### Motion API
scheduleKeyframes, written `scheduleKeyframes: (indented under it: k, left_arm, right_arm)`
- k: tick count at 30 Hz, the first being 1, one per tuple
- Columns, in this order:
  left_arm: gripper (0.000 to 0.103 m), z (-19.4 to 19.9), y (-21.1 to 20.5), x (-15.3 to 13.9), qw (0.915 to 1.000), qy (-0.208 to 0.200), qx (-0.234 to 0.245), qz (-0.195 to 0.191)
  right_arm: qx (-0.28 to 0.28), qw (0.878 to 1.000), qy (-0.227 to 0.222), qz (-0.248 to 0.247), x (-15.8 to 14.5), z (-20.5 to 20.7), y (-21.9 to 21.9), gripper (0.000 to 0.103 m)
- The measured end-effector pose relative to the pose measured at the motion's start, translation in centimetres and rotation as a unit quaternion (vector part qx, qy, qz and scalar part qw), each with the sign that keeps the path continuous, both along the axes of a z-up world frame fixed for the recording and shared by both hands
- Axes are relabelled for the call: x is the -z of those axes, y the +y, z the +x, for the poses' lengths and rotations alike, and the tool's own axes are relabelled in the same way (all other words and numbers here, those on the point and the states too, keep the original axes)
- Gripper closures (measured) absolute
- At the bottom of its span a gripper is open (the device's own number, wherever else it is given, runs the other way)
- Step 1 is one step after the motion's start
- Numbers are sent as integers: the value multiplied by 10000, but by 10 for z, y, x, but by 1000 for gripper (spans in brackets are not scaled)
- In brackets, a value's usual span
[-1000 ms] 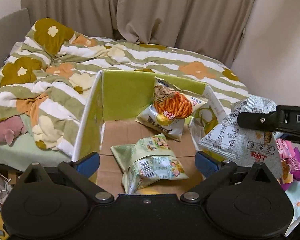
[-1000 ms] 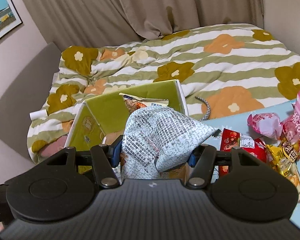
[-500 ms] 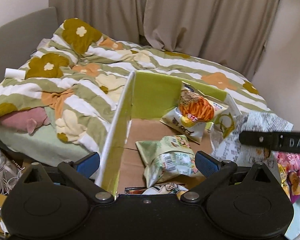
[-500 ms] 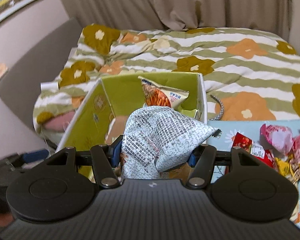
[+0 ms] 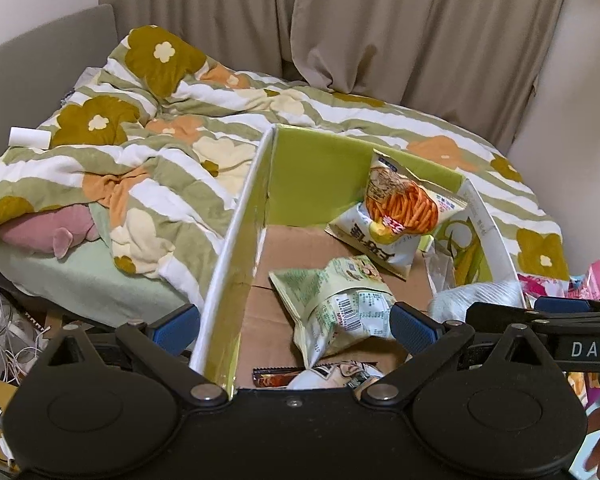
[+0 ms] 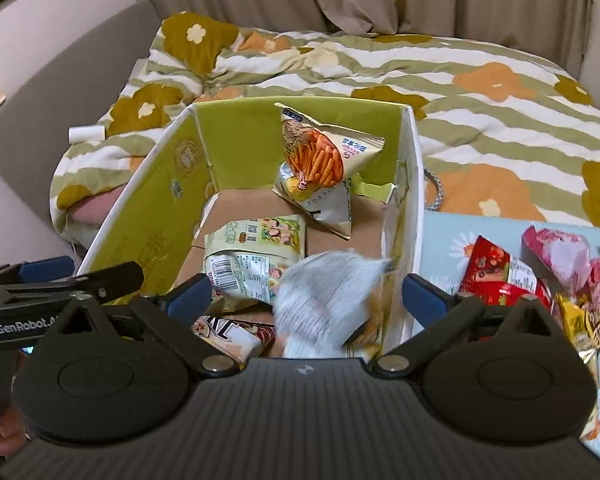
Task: Organize snacks
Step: 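Open the left tool to drop the white bag while the right tool drops the silver bag into the box, then move both open tools back to the snack pile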
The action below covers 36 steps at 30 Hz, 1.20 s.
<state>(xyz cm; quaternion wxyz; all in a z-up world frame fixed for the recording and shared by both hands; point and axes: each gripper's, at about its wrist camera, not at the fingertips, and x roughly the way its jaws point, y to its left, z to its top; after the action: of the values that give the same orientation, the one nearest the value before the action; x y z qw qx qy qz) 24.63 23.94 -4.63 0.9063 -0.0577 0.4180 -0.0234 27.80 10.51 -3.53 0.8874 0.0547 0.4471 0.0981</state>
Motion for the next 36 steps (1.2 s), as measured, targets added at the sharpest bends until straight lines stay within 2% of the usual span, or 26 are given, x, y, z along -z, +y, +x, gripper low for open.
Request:
scheduleKeyframes:
  k: [8, 20, 29, 32, 36]
  left_arm:
    - [1, -7, -2, -7, 9999, -141, 96, -6]
    - [1, -20, -14, -32, 9984, -438, 359, 63]
    - [0, -27, -45, -49, 9923, -805, 945, -52]
    - [0, -34, -61, -53, 9897, -865, 1133, -101]
    - [0, -44, -91, -57, 9857, -958, 1388, -18]
  right_arm:
    - [118, 9998, -164, -26, -2, -13, -8, 0]
    - [226, 9986, -486, -44, -23, -37, -11, 0]
    - [842, 9935, -637, -421, -45, -72, -34, 0]
    - [1189, 9881, -816, -530, -50, -89, -52, 0]
    - [1521, 9814, -1086, -436, -57, -113, -87, 0]
